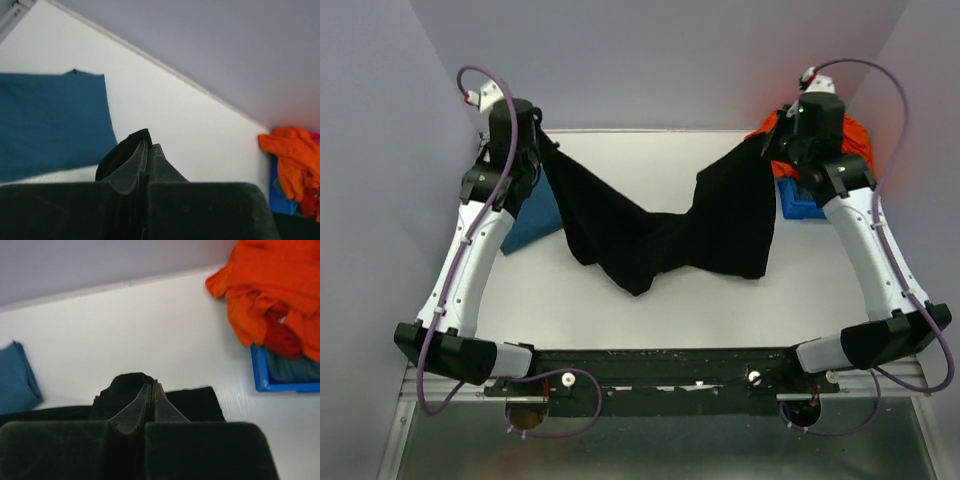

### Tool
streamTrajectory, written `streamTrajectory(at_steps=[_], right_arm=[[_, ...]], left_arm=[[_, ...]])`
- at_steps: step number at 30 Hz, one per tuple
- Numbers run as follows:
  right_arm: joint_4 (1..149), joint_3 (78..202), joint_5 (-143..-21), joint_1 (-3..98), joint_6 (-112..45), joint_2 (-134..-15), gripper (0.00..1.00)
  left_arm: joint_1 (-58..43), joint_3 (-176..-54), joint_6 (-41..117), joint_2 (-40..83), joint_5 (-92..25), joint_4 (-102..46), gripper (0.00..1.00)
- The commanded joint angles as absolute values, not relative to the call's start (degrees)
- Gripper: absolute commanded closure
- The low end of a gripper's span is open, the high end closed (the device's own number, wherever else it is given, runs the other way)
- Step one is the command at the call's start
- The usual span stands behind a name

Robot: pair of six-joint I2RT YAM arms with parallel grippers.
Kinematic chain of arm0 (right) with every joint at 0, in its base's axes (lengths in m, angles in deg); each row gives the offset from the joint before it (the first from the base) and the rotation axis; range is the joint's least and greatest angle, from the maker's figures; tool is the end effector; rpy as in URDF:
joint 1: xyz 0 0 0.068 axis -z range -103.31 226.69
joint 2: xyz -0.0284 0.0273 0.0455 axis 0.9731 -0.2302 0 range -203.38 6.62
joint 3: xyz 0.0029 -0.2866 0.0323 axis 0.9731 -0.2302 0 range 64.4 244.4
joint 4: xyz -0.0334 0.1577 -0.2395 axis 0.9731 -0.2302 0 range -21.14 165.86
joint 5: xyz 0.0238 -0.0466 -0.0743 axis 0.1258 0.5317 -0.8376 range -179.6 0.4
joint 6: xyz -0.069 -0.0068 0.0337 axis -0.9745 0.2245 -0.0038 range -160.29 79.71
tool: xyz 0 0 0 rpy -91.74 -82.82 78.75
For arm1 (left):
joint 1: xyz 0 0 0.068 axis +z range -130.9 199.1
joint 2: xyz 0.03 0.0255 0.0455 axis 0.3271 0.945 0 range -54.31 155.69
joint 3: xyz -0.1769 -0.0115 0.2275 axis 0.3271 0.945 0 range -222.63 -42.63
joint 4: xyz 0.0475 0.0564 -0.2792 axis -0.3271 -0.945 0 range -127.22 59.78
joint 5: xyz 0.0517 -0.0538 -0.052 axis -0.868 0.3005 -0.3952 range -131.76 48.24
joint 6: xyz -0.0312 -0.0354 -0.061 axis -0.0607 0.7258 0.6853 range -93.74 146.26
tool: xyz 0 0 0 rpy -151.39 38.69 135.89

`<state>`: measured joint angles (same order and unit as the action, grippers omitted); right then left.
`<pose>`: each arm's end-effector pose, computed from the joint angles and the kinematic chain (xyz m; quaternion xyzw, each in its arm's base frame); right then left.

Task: Fold and stack the t-shirts
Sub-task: Flatten out the tshirt

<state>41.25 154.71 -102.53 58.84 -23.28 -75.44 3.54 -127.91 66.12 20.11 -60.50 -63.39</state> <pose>0.3541 0.0987 0.4282 0.0532 0.8447 0.0657 0.5285 0.3221 -0.0676 0.4421 -0.2612 0.7820 -0.1357 0.5494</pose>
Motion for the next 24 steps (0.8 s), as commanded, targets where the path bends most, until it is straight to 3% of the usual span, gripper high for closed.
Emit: streamTrajectory(at_steps=[1,8,17,24], right_arm=[[35.4,167.5,-96.8,65.2,-21.7,-72.0,0.99],[33.6,179.8,-95.4,68.4,-24.7,-62.3,0.99],[40.3,167.4,-92.6,68.4,-24.5,-42.3,0.99],[39.8,161.7,-97.0,68.4,-23.7,-41.3,0.99]], left_arm=[[9.3,-144.5,64.8,25.0,-63.2,-69.7,1.00],[13.4,-155.7,64.3,30.5,-59.1,-75.5,1.00],[13.4,-151.3,66.3,24.8,-53.2,-72.3,1.00],[11.3,-165.7,70.2,43.8,-47.7,-70.0,1.00]])
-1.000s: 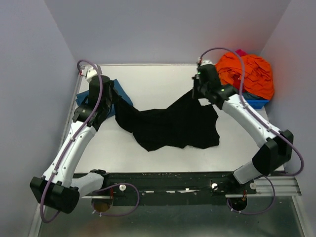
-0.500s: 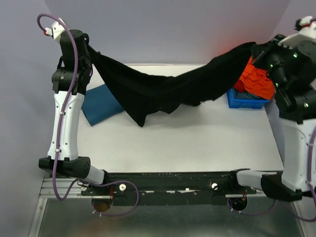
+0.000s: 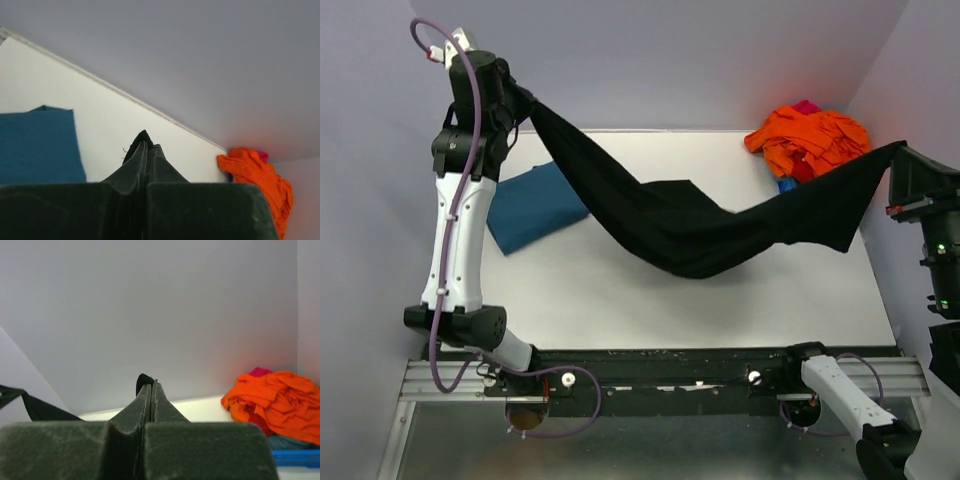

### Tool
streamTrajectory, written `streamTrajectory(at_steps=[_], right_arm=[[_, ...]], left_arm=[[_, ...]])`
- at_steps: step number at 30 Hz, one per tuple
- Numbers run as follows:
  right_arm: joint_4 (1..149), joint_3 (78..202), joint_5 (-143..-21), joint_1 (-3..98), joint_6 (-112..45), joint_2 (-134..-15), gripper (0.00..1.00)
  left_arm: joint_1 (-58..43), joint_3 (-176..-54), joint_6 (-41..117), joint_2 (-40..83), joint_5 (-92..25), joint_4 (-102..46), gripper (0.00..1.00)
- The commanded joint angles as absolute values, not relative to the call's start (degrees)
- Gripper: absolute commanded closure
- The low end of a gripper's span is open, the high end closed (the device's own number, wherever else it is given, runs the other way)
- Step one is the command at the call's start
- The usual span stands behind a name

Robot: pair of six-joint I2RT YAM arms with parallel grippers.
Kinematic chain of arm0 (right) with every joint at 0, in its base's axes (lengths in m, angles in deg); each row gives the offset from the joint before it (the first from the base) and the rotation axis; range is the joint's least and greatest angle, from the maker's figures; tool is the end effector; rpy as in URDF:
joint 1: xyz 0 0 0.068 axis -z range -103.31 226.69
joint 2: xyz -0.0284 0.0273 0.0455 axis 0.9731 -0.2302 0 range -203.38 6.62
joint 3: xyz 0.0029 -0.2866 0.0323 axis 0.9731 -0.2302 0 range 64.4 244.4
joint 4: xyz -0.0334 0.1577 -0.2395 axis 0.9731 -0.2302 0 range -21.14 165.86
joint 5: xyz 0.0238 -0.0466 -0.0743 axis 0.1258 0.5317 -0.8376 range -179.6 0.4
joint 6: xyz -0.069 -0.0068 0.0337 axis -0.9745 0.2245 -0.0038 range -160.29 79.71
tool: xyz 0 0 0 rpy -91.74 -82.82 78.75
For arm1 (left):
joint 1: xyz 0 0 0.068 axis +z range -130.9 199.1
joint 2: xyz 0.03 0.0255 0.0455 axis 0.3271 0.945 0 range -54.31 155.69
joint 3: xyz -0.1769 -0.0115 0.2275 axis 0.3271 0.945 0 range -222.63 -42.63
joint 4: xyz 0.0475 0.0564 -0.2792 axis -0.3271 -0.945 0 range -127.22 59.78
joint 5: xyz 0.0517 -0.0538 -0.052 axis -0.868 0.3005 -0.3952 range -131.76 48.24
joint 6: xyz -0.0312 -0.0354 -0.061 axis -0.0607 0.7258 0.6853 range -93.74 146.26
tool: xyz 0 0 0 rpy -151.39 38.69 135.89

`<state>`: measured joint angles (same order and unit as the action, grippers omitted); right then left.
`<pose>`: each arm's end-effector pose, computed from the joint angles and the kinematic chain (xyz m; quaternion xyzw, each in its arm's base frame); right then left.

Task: Fold and stack the t-shirts
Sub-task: Flatten out the tshirt

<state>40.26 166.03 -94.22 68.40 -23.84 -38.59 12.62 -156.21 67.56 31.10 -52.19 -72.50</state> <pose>0.0547 0.0027 0.6231 0.0735 0.5635 0.1539 0.8083 0.3443 -0.0270 0.5411 -0.2884 0.7326 -0.1824 0.5889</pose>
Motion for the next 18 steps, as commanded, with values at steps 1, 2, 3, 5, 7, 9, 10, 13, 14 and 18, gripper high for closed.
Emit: streamTrajectory(at_steps=[1,2,3,5,7,9,10,13,14,18], right_arm=[[39.7,160.5,-98.3,68.4,-23.2,-41.7,0.99],[39.6,159.2,-99.4,68.4,-22.3,-42.1,0.99],[39.5,158.0,-100.6,68.4,-21.7,-42.9,0.99],[38.9,156.2,-102.5,68.4,-19.7,-44.6,0.99],[38.5,154.4,-103.9,68.4,-18.2,-46.5,0.99],[38.3,153.1,-104.6,68.4,-17.2,-48.3,0.99],[38.2,152.4,-104.7,68.4,-16.7,-49.0,0.99],[38.9,150.1,-103.4,68.4,-16.1,-50.3,0.99],[39.4,149.2,-102.9,68.4,-15.9,-50.4,0.99],[42.0,144.3,-100.8,68.4,-14.2,-50.1,0.99]], left_arm=[[10.8,-170.5,70.5,48.2,-47.2,-70.8,1.00],[10.3,-175.0,70.6,53.3,-46.9,-71.5,1.00],[9.8,-180.3,71.0,57.6,-46.9,-72.3,1.00],[8.8,-187.3,71.7,66.4,-46.8,-71.8,1.00],[8.4,-188.6,72.7,71.6,-45.7,-68.8,1.00],[8.3,-184.8,73.7,74.1,-43.8,-63.2,1.00],[8.4,-182.8,74.2,75.1,-42.4,-61.8,0.87],[8.4,-180.7,72.7,76.8,-39.0,-61.5,0.33],[8.4,-180.2,71.9,76.7,-39.0,-61.9,0.22],[9.1,-174.9,67.8,72.0,-40.2,-62.9,0.17]])
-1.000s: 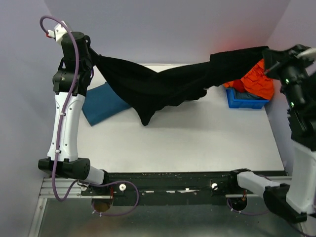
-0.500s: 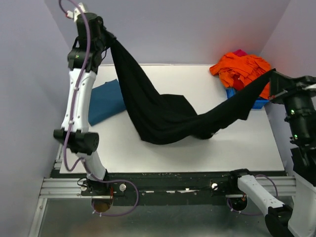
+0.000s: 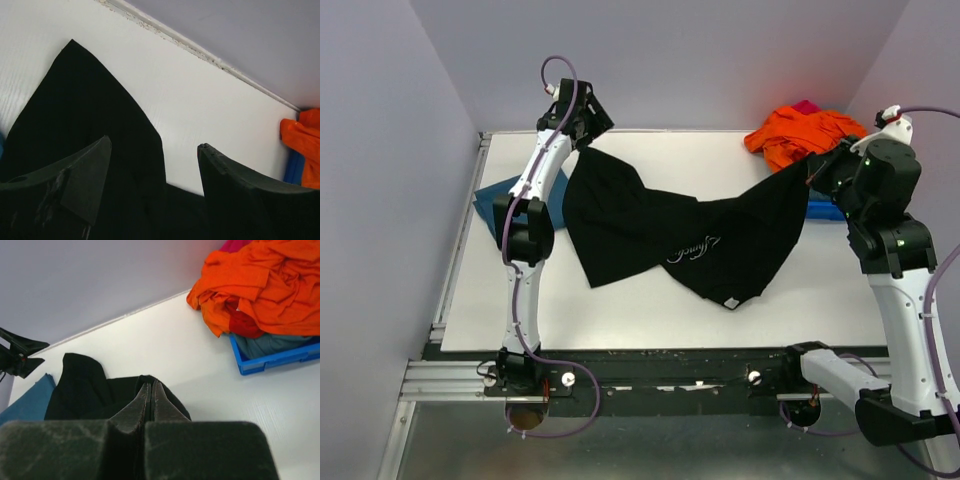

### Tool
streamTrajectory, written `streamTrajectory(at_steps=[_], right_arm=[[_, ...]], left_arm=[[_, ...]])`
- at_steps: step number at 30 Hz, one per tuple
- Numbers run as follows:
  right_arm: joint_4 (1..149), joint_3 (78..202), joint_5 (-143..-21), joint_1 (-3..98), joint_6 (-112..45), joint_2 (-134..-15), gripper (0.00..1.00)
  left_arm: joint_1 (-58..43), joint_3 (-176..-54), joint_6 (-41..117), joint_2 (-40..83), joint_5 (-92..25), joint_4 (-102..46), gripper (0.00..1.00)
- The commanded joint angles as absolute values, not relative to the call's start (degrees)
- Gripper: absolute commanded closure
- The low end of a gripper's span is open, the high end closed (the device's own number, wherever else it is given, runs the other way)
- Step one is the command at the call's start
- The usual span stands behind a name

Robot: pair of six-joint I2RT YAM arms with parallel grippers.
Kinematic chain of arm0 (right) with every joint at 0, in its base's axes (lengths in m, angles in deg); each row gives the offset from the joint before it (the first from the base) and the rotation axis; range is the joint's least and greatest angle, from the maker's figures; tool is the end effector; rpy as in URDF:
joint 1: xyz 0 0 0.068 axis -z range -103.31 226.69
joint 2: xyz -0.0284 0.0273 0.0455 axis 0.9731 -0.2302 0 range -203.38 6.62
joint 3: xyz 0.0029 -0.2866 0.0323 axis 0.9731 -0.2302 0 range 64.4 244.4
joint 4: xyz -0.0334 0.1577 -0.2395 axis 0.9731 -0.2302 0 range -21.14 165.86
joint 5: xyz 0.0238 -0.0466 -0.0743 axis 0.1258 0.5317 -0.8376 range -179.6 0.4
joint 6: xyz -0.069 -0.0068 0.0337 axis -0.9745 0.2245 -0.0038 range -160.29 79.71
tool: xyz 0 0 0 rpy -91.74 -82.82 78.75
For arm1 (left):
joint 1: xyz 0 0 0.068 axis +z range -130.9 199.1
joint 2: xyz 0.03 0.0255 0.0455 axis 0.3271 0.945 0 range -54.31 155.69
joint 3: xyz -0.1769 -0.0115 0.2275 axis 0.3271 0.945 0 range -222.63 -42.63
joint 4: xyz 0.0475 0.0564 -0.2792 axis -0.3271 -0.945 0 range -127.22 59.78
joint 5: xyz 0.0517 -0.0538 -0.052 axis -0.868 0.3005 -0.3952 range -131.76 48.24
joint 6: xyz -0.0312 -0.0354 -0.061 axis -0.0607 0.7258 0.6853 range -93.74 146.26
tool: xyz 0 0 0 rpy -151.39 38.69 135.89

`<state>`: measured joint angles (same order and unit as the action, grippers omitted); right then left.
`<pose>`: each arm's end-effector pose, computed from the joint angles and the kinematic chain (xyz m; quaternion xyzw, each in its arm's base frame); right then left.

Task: Fold and stack the t-shirts
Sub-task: Flatten out the tshirt, then put the neatly folded tshirt into the corner of the board with the left arm

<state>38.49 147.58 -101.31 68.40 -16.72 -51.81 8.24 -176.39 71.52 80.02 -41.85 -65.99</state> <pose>0.2314 0.0203 0.4910 0.1664 0.7611 0.0941 0.6198 0.5920 -0.1133 0.2883 -0.2643 0.8523 -0.2116 0.3986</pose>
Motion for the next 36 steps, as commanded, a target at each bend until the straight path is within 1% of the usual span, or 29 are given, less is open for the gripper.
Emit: streamTrajectory(at_steps=[1,3,8,11,12,15,18,22,29,31,36], right_arm=[[42.9,143.0,-100.6,68.4,-13.8,-49.7,0.99],[44.8,138.6,-100.2,68.4,-12.9,-48.6,0.99],[49.1,130.7,-99.2,68.4,-10.9,-46.5,0.99],[48.1,128.7,-105.0,68.5,-8.4,-44.5,0.99],[47.6,127.9,-109.4,68.5,-7.3,-43.1,0.99],[47.6,126.7,-116.2,68.5,-6.7,-39.4,0.99],[46.7,127.8,-119.9,68.5,-6.5,-37.1,0.99],[46.6,128.7,-121.9,68.6,-7.3,-35.1,0.99],[47.3,126.9,-119.3,68.5,-7.8,-35.5,0.99],[47.5,126.3,-118.8,68.5,-7.5,-35.9,0.99],[47.9,126.2,-117.1,68.5,-7.0,-37.1,0.99]], left_arm=[[9.3,-172.7,66.8,69.9,-41.0,-63.5,0.17],[9.3,-166.5,65.5,64.5,-44.3,-64.4,0.18],[9.3,-141.0,65.5,49.0,-49.7,-58.5,0.23],[9.3,-126.3,66.0,40.7,-52.2,-53.3,0.23],[9.3,-122.6,66.0,38.6,-52.4,-51.6,0.23],[9.3,-114.3,66.3,36.0,-52.7,-48.0,0.23],[10.0,-112.1,65.8,37.4,-56.4,-47.5,0.23],[14.2,-112.6,66.8,42.3,-53.2,-46.3,0.25],[18.6,-117.2,67.3,49.4,-49.6,-44.6,0.25],[21.3,-118.0,67.7,51.6,-47.8,-44.6,0.25],[24.4,-117.2,69.6,55.6,-44.6,-43.3,0.25]])
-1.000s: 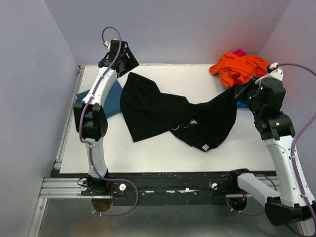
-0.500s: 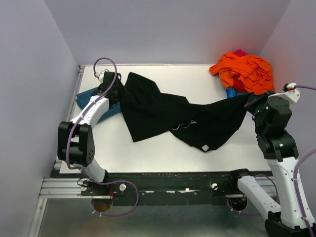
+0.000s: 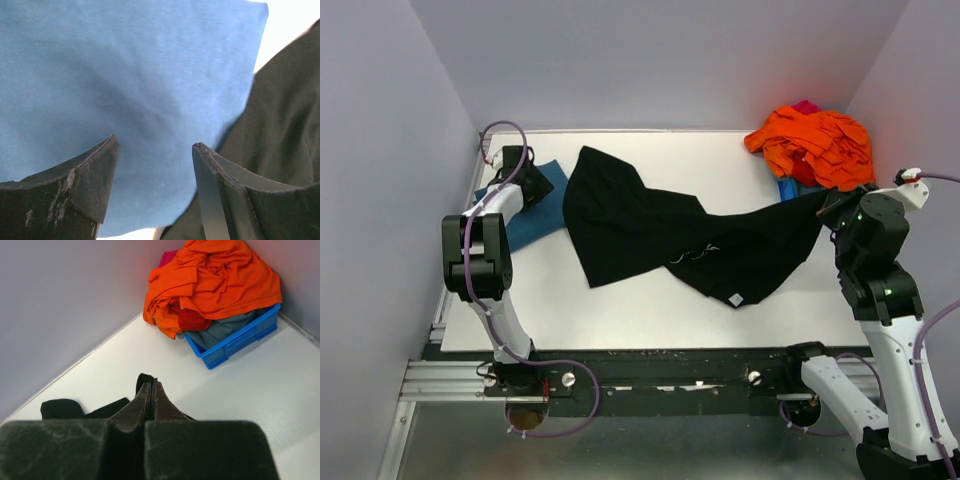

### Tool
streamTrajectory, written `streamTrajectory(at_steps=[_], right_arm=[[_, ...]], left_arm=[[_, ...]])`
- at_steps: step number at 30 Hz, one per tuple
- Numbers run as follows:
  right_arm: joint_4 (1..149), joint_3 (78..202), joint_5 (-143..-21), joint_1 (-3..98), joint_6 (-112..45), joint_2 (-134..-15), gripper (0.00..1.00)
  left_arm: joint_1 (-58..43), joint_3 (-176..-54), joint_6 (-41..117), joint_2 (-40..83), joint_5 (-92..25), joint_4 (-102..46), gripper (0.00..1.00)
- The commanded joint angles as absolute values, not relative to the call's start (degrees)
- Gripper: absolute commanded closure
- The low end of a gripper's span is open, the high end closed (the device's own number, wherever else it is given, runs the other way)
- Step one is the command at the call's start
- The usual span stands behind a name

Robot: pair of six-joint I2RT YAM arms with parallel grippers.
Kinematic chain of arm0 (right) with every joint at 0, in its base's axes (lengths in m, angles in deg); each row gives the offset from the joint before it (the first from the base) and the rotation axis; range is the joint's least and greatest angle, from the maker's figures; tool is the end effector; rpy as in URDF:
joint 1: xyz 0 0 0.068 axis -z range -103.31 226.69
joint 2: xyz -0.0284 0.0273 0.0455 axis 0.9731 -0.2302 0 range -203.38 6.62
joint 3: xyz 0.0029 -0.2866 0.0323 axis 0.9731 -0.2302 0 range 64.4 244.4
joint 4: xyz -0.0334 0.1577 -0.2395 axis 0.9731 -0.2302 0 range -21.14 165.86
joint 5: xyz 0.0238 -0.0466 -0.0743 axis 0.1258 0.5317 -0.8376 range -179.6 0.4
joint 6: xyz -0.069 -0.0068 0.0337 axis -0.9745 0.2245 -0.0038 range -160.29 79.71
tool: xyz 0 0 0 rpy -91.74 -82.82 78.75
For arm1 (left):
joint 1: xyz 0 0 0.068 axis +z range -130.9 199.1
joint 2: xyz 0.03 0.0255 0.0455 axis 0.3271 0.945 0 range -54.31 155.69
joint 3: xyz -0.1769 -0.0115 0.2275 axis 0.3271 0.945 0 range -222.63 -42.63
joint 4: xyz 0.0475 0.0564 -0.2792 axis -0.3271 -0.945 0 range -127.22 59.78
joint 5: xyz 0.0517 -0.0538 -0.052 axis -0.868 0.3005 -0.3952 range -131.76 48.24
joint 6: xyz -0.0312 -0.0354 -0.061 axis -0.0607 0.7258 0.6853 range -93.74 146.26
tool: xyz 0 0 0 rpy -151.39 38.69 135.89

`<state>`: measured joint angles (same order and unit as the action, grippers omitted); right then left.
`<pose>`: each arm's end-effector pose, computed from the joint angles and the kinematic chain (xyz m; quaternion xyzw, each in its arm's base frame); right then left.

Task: Fold and stack the t-shirts
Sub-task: Put the neatly folded tshirt into the corner of the board with the left arm, then flatten out the tshirt

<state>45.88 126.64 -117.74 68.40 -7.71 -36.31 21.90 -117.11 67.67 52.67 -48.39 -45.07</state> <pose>0.1857 -0.0041 0.4270 0.3088 0.6974 0.0408 0.6455 0.4584 0.0302 0.1824 -0.3695 0.8537 -0.0691 0.3605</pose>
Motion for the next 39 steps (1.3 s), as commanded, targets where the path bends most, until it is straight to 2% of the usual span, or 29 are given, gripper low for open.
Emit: streamTrajectory(at_steps=[1,7,13,15,22,26,29,33,39], right_arm=[[48.0,126.2,-116.8,68.5,-6.8,-37.2,0.99],[47.5,126.6,-116.8,68.5,-7.0,-37.3,0.99],[46.7,127.9,-117.1,68.5,-7.2,-37.9,0.99],[46.8,127.8,-116.5,68.5,-7.0,-38.1,0.99],[47.6,126.4,-112.2,68.5,-6.4,-39.4,0.99],[47.6,125.6,-109.9,68.5,-6.9,-40.6,0.99],[47.6,124.5,-109.6,68.5,-6.1,-41.6,0.99],[48.5,122.3,-109.2,68.5,-5.0,-42.0,0.99],[49.6,120.6,-108.1,68.5,-5.0,-42.1,0.99]], left_arm=[[25.5,-117.0,69.6,56.3,-44.4,-42.8,0.24],[33.3,-119.7,68.0,60.9,-45.2,-44.7,0.24],[34.7,-118.1,67.4,58.8,-49.9,-43.6,0.23],[34.3,-117.3,67.1,56.8,-47.7,-41.7,0.23],[25.2,-115.9,64.8,48.1,-49.5,-42.4,0.16],[23.0,-114.0,66.5,42.3,-48.4,-43.7,0.16],[21.2,-108.8,71.8,37.3,-47.2,-44.0,0.21],[17.2,-97.9,84.0,27.9,-50.6,-45.6,0.21],[10.7,-91.3,86.2,15.5,-56.2,-54.2,0.25]])
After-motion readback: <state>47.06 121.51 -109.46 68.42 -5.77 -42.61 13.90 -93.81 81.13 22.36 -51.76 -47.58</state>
